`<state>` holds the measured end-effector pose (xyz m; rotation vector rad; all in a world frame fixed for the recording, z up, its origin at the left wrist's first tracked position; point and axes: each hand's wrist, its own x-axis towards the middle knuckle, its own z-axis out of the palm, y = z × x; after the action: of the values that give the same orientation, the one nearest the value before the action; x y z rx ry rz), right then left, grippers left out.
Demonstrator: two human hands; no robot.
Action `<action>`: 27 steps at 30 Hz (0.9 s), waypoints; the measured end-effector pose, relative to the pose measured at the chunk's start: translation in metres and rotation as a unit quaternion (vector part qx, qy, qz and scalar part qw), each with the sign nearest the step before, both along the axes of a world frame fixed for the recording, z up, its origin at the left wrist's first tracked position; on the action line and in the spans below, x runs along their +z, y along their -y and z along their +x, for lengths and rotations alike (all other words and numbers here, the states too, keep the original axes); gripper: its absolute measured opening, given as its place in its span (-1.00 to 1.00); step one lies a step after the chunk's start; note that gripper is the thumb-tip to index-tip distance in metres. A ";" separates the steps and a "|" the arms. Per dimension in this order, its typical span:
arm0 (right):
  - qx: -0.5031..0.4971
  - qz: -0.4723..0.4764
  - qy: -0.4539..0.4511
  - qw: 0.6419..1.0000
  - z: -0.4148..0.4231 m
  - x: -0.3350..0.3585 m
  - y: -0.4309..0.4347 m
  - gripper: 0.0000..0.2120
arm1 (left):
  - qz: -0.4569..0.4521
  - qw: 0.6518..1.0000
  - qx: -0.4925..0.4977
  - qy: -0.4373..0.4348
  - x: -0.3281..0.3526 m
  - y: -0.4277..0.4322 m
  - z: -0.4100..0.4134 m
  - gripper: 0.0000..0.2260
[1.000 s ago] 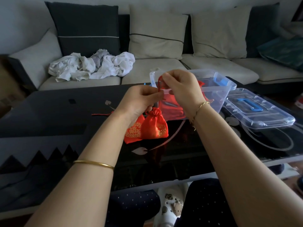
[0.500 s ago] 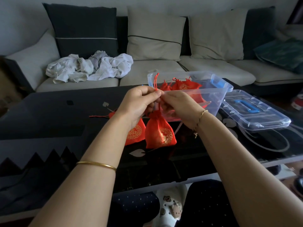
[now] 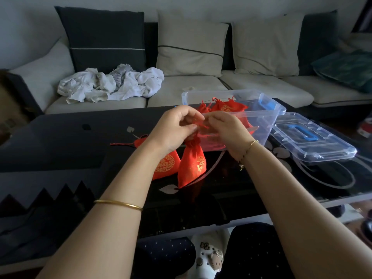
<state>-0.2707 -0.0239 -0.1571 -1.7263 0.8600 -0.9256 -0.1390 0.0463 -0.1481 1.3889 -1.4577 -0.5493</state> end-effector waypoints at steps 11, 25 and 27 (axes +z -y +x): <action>0.138 0.224 0.098 0.960 0.010 -0.009 -0.006 -0.75 | -0.214 0.922 0.169 0.275 -0.018 0.009 -0.006 -0.75; 0.002 0.000 -0.039 0.999 0.000 -0.007 -0.001 -0.72 | -0.033 0.990 0.103 -0.095 -0.017 0.005 0.001 -0.91; -0.014 -0.024 -0.042 0.999 -0.003 -0.004 -0.001 -0.68 | -0.012 0.986 0.116 -0.122 -0.018 0.005 0.002 -0.92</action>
<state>-0.2737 -0.0227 -0.1612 -1.8102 0.9248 -0.9038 -0.1368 0.0416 -0.1662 1.3968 -1.0874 -0.5302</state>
